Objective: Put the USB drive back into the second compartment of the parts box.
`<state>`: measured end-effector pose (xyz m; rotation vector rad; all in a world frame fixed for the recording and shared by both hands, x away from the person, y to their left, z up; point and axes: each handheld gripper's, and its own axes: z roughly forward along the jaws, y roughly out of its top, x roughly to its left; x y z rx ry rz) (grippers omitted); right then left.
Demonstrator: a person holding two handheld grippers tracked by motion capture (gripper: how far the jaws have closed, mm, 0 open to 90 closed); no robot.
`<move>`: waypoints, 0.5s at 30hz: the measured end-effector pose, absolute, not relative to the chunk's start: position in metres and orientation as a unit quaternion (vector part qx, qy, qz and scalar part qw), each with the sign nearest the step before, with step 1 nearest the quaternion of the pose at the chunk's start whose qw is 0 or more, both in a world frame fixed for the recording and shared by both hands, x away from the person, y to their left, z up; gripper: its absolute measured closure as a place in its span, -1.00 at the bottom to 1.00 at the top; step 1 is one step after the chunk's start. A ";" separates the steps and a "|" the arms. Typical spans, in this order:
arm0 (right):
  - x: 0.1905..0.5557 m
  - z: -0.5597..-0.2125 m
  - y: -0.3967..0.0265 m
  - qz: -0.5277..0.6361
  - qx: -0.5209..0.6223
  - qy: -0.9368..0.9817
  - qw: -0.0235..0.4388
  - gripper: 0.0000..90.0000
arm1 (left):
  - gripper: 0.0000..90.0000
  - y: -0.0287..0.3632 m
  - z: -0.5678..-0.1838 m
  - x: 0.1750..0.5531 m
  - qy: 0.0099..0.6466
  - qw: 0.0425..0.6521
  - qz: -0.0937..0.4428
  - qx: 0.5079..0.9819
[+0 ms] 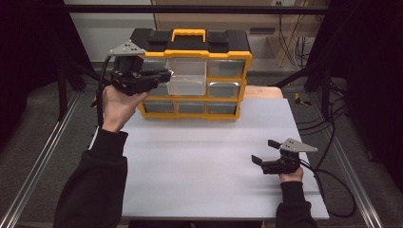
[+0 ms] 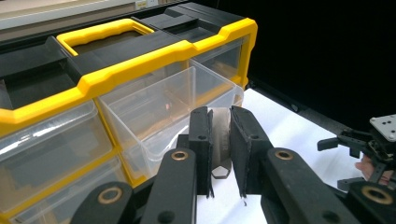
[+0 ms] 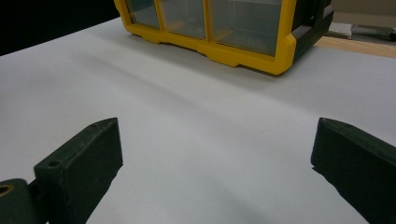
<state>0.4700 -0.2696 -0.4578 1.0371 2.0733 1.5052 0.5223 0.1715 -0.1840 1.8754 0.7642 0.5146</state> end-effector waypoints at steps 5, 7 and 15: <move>0.470 -0.458 -0.270 0.535 0.369 0.737 0.187 -0.94 | 0.75 0.169 -0.181 0.531 0.322 0.498 0.216 0.776; 0.470 -0.458 -0.270 0.535 0.368 0.737 0.187 -0.94 | 0.75 0.168 -0.181 0.535 0.326 0.496 0.216 0.775; 0.470 -0.458 -0.269 0.534 0.368 0.737 0.188 -0.94 | 0.75 0.164 -0.183 0.550 0.334 0.493 0.215 0.774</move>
